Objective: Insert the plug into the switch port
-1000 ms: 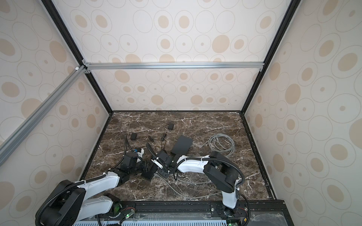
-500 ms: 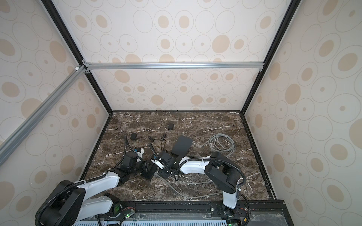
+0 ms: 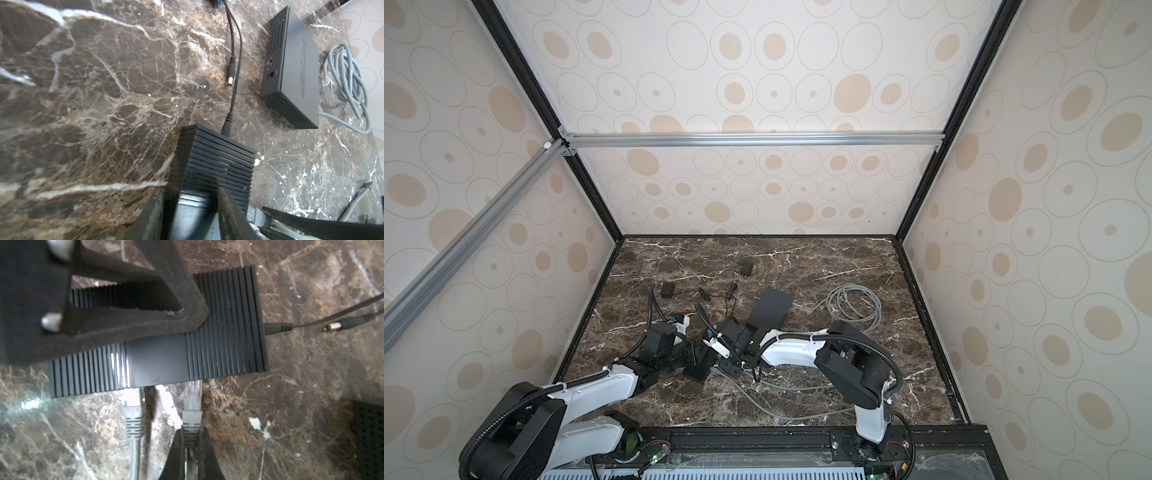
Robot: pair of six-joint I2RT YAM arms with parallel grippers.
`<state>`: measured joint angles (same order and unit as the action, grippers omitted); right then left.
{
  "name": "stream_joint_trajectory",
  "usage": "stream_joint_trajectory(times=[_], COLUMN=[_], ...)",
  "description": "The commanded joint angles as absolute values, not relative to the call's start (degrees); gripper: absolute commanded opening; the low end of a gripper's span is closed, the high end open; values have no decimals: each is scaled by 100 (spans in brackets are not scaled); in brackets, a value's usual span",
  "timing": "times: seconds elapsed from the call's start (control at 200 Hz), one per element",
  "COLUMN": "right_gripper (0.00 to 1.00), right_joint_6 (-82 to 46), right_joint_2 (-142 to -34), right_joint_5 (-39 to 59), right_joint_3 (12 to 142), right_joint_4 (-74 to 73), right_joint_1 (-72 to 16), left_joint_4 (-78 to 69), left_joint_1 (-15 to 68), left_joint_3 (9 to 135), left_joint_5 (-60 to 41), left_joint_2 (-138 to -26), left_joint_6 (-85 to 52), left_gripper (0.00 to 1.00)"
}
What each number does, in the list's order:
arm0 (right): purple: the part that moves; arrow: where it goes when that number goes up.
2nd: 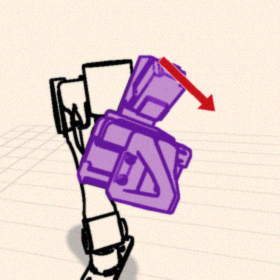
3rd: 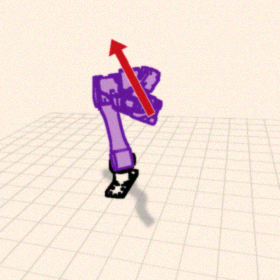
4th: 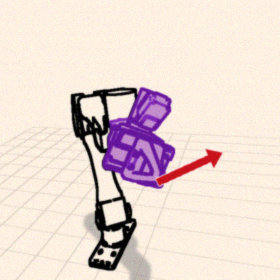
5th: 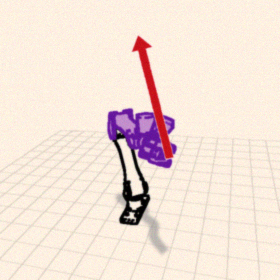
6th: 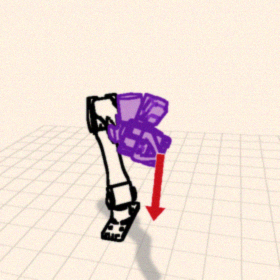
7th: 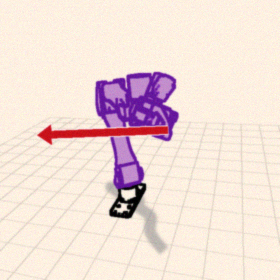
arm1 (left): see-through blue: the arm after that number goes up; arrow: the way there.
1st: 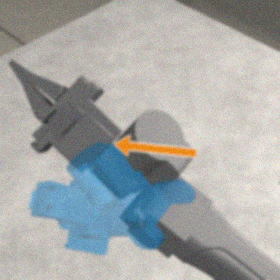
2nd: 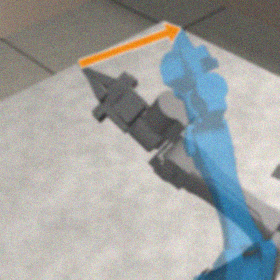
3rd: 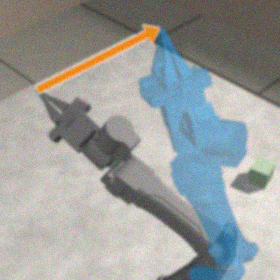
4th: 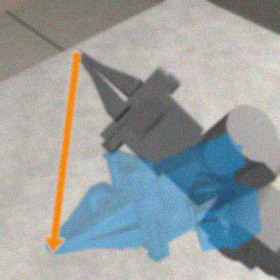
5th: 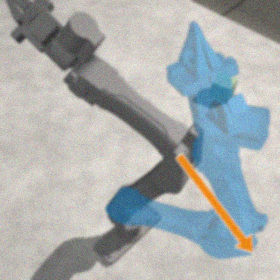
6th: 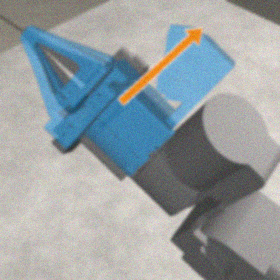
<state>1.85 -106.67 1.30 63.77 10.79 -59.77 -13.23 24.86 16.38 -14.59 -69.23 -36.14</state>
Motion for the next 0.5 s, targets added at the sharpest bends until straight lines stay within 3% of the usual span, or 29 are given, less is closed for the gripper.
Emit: stream_joint_trajectory(times=[0.0,0.495], right_gripper=[0,0], right_joint_6=[686,1066], right_joint_2=[-10792,-10968], right_joint_5=[217,395], right_joint_3=[6688,7076], right_joint_4=[328,202], right_joint_1=[-5957,-5954], left_joint_4=[-1085,-1149], left_joint_1=[2606,2719], left_joint_3=[1473,1503], left_joint_5=[-2093,-2197], left_joint_2=[-7039,-7109], left_joint_6=[-3419,-3379], left_gripper=[42,41])
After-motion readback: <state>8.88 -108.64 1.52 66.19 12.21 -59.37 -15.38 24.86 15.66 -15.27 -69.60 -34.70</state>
